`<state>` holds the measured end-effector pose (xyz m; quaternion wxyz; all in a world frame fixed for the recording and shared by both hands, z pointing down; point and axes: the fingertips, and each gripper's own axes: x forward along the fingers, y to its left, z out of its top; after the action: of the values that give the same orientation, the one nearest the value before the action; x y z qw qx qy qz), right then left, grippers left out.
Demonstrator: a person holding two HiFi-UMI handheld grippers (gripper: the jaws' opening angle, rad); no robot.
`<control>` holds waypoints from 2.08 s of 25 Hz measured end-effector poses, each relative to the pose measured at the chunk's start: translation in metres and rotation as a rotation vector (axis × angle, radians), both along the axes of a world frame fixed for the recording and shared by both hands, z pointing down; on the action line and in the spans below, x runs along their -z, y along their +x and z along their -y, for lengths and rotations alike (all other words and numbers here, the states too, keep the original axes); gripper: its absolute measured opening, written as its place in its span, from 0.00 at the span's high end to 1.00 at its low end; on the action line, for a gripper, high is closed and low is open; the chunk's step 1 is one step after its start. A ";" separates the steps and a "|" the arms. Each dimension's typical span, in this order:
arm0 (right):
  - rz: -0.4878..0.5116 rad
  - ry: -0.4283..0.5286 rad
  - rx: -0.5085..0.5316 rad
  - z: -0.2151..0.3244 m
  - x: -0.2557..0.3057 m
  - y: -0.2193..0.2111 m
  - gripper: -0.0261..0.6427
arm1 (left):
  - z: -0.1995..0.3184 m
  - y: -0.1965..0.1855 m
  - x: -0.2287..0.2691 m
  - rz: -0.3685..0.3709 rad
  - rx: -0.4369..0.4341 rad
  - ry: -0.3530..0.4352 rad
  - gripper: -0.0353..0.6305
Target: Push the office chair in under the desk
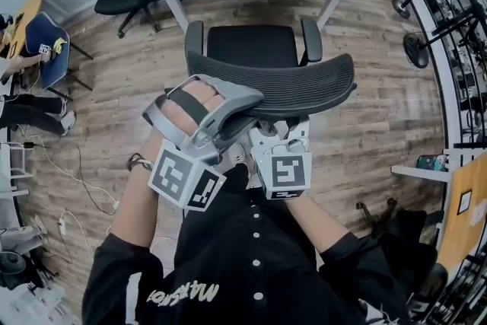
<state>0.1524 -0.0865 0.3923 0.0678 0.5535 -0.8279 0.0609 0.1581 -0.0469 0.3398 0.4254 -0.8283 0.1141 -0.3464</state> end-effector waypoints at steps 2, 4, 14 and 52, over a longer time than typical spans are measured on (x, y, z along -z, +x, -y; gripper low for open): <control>-0.001 -0.006 0.001 0.006 -0.002 0.002 0.46 | 0.006 0.002 -0.001 0.006 0.001 -0.013 0.76; -0.001 -0.008 -0.002 0.011 -0.002 0.005 0.46 | 0.012 0.006 -0.002 0.008 0.000 -0.019 0.76; -0.004 -0.006 -0.006 0.050 -0.006 0.010 0.46 | 0.051 0.009 -0.005 0.008 -0.002 -0.021 0.76; -0.001 0.008 0.021 0.166 -0.005 0.031 0.46 | 0.166 0.032 -0.004 0.004 0.010 0.013 0.77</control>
<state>0.1835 -0.2529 0.3971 0.0666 0.5449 -0.8339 0.0568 0.1904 -0.2126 0.3442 0.4293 -0.8242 0.1194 -0.3494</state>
